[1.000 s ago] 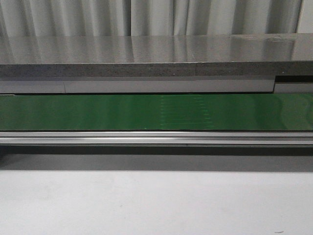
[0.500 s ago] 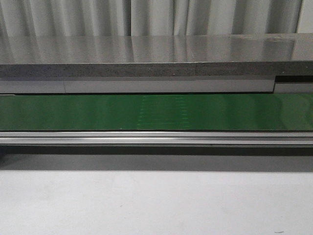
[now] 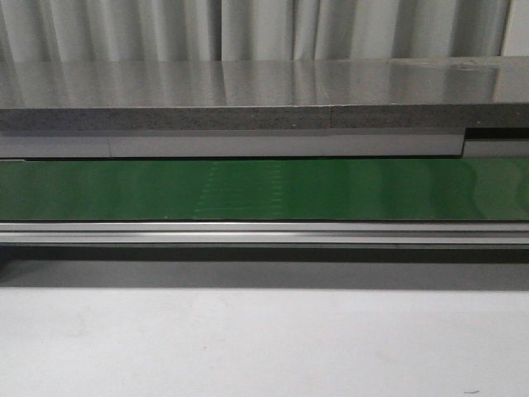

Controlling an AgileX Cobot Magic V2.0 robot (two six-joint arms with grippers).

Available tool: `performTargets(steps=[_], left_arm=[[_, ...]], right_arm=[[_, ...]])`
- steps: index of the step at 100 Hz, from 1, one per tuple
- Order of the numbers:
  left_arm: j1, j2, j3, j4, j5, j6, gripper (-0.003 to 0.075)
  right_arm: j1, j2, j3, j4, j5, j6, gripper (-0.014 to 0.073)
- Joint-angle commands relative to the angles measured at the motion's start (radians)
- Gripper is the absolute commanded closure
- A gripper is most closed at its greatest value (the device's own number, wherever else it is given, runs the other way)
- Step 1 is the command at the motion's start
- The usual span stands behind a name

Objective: Move button from right to left
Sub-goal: 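Lower the right gripper and close it around the button's black body, then carry the button onto the conveyor belt end and open the right gripper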

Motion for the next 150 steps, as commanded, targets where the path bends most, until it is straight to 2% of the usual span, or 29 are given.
performTargets(steps=[1,29,54,73,115,134,140,150], left_arm=[[0.0,-0.037,0.04,-0.006,-0.081,-0.011,0.0715],[0.0,-0.037,0.04,-0.006,-0.081,-0.011,0.0715],[0.0,-0.037,0.04,-0.006,-0.081,-0.011,0.0715],[0.0,-0.037,0.04,-0.006,-0.081,-0.011,0.0715],[0.0,-0.037,0.04,-0.006,-0.081,-0.011,0.0715],[0.0,-0.037,0.04,-0.006,-0.081,-0.011,0.0715],[0.0,-0.037,0.04,-0.006,-0.081,-0.011,0.0715],[0.0,-0.037,0.04,-0.006,-0.081,-0.011,0.0715]], right_arm=[[-0.006,-0.035,-0.025,-0.017,-0.033,-0.011,0.0362],[-0.006,-0.053,-0.028,-0.012,-0.006,-0.011,0.0368],[-0.006,-0.157,-0.028,-0.008,-0.007,-0.011,0.0368],[0.004,-0.246,-0.028,0.089,-0.005,-0.013,0.0368],[0.204,-0.297,-0.028,0.13,0.107,-0.066,0.0368],[0.222,-0.297,-0.028,0.134,0.13,-0.066,0.0367],[0.222,-0.297,-0.028,0.134,0.14,-0.067,0.0349],[0.222,-0.297,-0.028,0.158,0.147,-0.08,0.0254]])
